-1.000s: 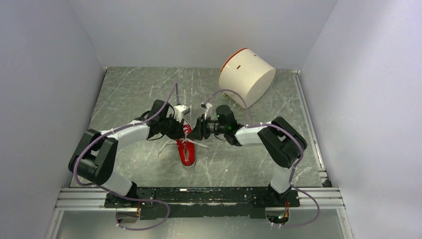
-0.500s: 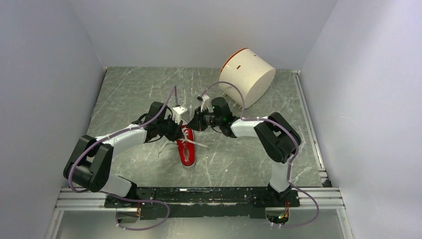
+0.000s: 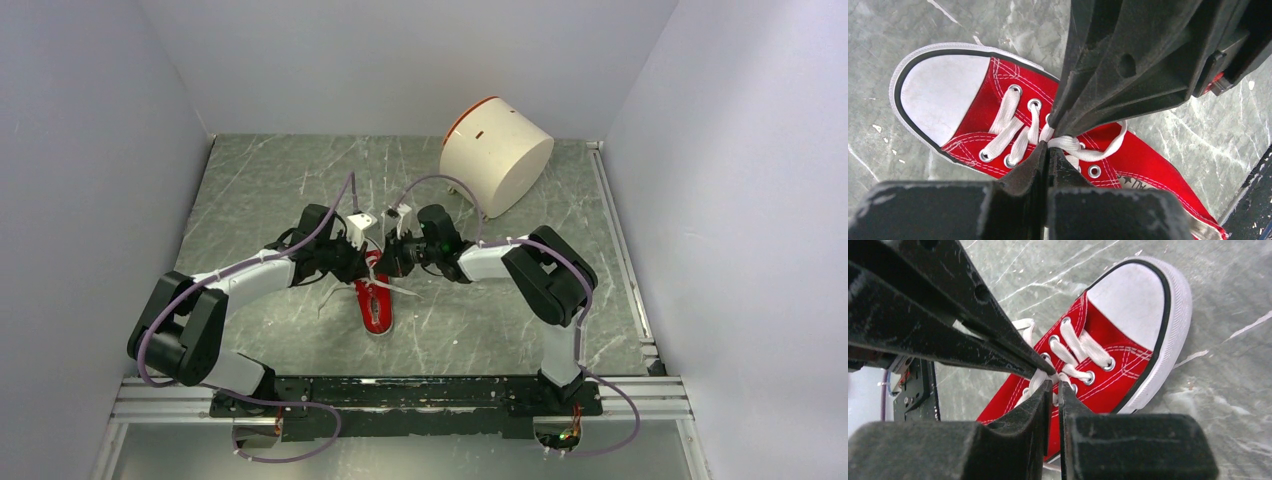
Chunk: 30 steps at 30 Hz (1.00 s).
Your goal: Tie the shoes
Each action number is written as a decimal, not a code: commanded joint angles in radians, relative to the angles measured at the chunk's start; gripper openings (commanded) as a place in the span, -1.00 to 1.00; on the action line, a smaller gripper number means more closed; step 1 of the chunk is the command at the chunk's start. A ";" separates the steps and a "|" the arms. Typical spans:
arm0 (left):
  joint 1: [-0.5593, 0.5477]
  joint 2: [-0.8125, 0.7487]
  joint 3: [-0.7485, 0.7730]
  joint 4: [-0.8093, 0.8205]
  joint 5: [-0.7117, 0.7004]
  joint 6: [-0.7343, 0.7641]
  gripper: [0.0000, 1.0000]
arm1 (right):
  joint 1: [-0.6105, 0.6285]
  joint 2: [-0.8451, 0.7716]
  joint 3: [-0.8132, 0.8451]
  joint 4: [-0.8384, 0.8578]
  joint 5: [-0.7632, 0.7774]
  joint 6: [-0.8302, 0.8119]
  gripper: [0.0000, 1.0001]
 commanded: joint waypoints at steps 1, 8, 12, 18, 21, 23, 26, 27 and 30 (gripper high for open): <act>0.000 -0.010 -0.007 0.071 0.036 0.027 -0.91 | 0.001 -0.022 -0.041 0.070 -0.080 0.012 -0.73; 0.000 -0.002 -0.031 0.138 0.123 0.035 -0.90 | 0.015 -0.019 -0.054 0.118 -0.094 0.044 -0.65; 0.000 0.014 -0.038 0.164 0.212 0.047 -0.91 | 0.021 -0.014 -0.041 0.117 -0.034 0.038 -0.58; 0.000 0.041 -0.047 0.149 0.292 0.084 -0.91 | 0.022 -0.021 -0.023 0.102 0.025 0.016 -0.54; 0.002 0.036 -0.051 0.143 0.331 0.114 -0.91 | 0.021 -0.041 -0.033 0.072 0.106 -0.001 -0.47; 0.006 0.032 -0.049 0.130 0.337 0.129 -0.90 | 0.022 -0.068 -0.060 0.077 0.145 -0.015 -0.42; 0.011 0.022 -0.048 0.115 0.352 0.148 -0.91 | 0.021 -0.079 -0.084 0.069 0.164 -0.036 -0.35; 0.011 0.017 -0.050 0.113 0.355 0.150 -0.91 | 0.021 -0.079 -0.087 0.068 0.168 -0.038 -0.32; 0.011 -0.003 -0.060 0.111 0.370 0.157 -0.90 | 0.021 -0.074 -0.090 0.077 0.168 -0.038 -0.26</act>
